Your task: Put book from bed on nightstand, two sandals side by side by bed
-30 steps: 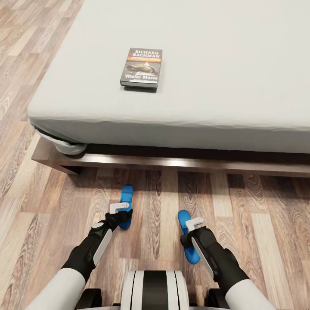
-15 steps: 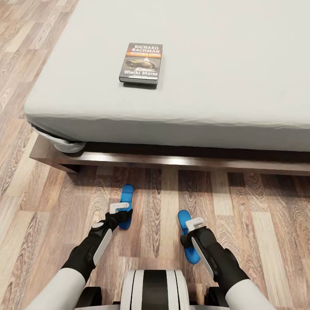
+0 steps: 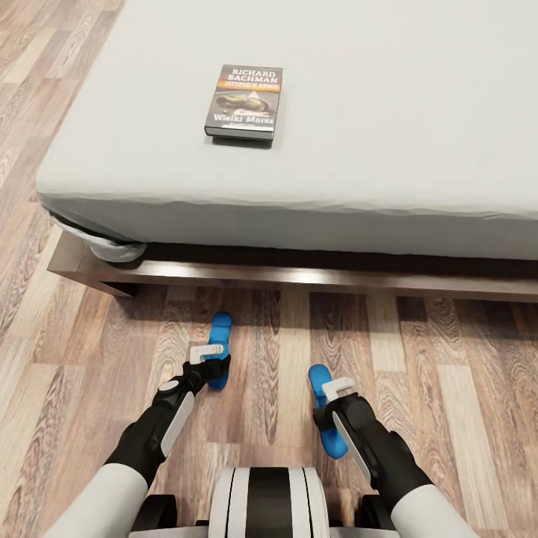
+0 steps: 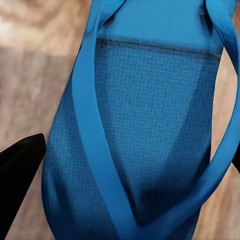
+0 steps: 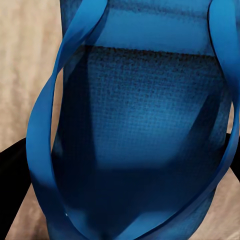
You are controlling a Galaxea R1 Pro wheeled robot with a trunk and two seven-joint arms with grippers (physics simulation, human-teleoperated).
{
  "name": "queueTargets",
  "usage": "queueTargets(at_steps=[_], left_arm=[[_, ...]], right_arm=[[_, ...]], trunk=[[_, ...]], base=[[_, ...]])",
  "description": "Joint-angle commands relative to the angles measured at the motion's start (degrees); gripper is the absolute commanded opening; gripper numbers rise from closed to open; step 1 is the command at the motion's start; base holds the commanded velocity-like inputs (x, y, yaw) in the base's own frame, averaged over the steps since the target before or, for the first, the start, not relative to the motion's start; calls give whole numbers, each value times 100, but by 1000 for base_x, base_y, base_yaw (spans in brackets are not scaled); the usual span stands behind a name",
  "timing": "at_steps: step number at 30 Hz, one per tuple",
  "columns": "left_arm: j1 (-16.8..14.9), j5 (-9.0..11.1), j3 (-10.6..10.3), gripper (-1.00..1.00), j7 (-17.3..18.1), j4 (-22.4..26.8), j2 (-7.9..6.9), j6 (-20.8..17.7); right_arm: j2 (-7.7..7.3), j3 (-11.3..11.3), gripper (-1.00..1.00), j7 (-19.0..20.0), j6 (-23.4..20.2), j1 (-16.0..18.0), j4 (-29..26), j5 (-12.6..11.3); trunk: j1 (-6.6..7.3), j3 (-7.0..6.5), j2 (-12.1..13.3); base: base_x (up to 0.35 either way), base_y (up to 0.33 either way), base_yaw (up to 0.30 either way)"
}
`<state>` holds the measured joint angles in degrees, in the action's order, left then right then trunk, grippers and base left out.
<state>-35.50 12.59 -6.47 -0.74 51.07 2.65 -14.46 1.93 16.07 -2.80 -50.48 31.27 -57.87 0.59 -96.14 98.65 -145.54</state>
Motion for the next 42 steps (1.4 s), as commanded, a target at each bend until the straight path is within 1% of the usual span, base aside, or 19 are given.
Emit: queueTargets(at_steps=[1,2,5,13,16,23,28,35,38,42], left_arm=[[-1,46,-3,-100,-9,11,-1,-30],[-1,47,-3,-100,-8,12,-1,-30],[-1,47,-3,-100,-12,15,-1,-31],[-1,43,-3,-100,-14,20,-1,-28],[-1,42,-3,-100,-14,21,-1,-28],[-1,43,-3,-100,-14,24,-1,-25],[-1,42,-3,-100,-14,25,-1,-24],[-1,42,-3,-100,-14,25,-1,-24],[-1,42,-3,-100,-14,25,-2,-24],[-1,42,-3,-100,-14,25,-2,-24]], right_arm=[[0,10,-100,-22,-27,2,-5,3],[0,10,-100,-23,-28,2,-5,3],[0,10,-100,-22,-30,2,-5,3],[-4,10,-100,-21,-25,2,-5,3],[-3,10,-100,-20,-29,2,-5,3],[-3,10,-100,-20,-26,2,-5,3],[-2,10,-100,-19,-24,2,-5,3],[-6,10,-100,-20,-23,2,-5,6],[-7,10,-100,-20,-23,2,-5,8],[-8,10,-100,-19,-23,2,-5,9]], trunk=[[1,3,-1],[1,3,-1],[-7,69,-5],[-7,69,-5],[-15,136,-9],[-15,136,-9],[-28,247,-16],[-28,247,-16],[-35,313,-20],[-35,313,-20]], base=[[0,0,0],[0,0,0],[0,0,0],[0,0,0],[0,0,0],[0,0,0],[0,0,0],[0,0,0],[0,0,0],[0,0,0]])
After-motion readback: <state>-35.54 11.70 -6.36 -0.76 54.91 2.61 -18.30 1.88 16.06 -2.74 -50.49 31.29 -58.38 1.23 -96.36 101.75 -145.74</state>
